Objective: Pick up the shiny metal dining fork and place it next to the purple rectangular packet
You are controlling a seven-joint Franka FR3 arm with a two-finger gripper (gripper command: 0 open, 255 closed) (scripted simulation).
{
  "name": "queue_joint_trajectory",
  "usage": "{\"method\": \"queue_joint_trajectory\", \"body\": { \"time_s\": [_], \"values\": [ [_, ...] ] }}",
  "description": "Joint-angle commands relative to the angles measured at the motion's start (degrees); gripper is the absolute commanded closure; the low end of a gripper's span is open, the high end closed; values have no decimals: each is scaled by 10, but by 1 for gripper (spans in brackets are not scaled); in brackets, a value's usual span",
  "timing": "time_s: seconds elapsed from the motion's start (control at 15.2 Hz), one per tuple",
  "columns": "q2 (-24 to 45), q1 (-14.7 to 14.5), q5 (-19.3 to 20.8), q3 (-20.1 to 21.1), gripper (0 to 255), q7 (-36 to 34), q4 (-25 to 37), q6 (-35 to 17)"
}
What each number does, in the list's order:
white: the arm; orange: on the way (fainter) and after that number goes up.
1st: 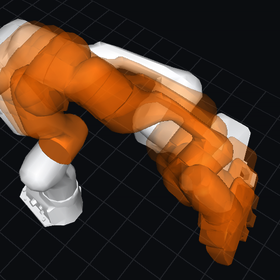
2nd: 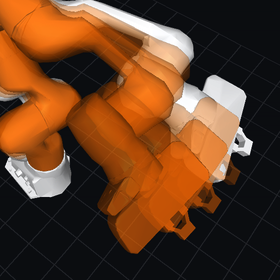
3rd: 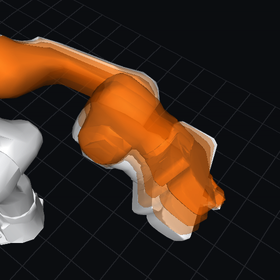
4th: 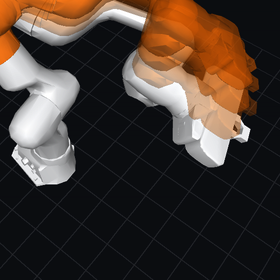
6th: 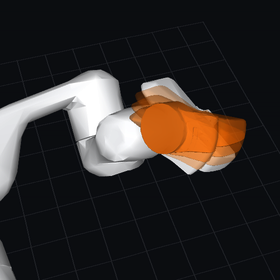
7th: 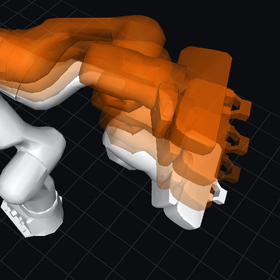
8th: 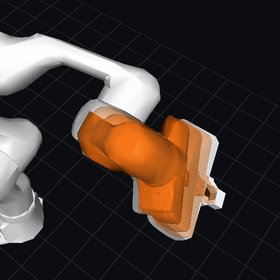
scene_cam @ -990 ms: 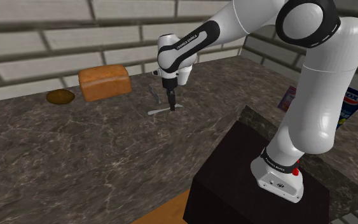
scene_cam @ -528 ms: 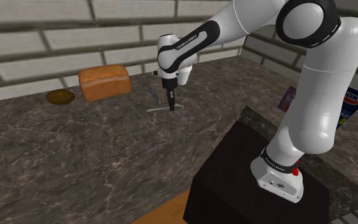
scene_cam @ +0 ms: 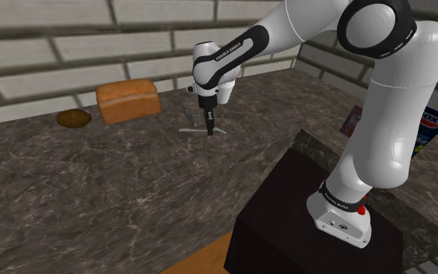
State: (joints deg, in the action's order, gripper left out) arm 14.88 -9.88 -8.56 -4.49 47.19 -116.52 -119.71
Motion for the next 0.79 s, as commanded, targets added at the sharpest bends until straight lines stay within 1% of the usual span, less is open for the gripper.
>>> {"method": "queue_joint_trajectory", "body": {
  "time_s": [0.0, 0.73],
  "values": [
    [-4, 0, 1, 0, 255, -1, 2, 6],
    [-47, -1, 10, -2, 255, -13, 34, 81]
  ]
}}
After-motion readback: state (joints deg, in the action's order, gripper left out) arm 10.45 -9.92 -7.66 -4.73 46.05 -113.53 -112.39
